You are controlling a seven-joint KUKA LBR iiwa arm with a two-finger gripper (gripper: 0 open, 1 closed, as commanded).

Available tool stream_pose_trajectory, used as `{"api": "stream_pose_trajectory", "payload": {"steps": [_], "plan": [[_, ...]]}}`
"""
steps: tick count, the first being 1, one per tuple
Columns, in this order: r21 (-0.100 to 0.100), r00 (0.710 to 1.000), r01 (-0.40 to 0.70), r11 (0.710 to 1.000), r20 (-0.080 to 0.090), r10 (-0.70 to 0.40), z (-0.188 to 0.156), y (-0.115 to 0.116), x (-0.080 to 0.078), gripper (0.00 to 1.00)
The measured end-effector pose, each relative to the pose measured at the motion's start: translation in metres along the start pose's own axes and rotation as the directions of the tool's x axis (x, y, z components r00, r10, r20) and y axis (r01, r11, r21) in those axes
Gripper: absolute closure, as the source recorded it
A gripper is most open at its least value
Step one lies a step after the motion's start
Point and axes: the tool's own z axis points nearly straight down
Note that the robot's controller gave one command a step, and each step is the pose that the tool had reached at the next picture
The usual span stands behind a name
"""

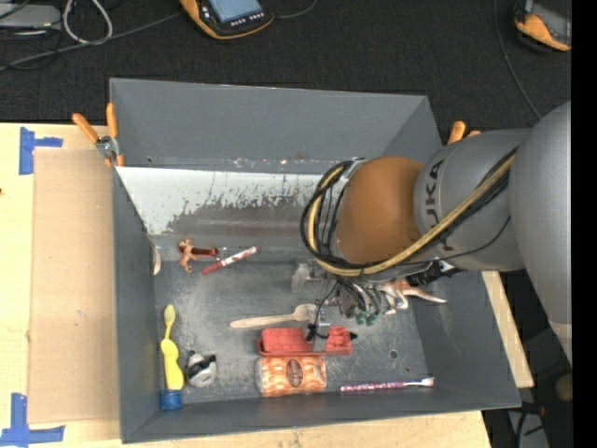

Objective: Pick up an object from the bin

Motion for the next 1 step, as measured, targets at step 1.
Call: {"api": "stream_pose_trajectory", "payload": {"steps": [1], "plan": [[0.001, 0.995, 0.1, 0.995, 0.02, -0.1, 0.0087, -0.02, 0.0512, 0.0]]}}
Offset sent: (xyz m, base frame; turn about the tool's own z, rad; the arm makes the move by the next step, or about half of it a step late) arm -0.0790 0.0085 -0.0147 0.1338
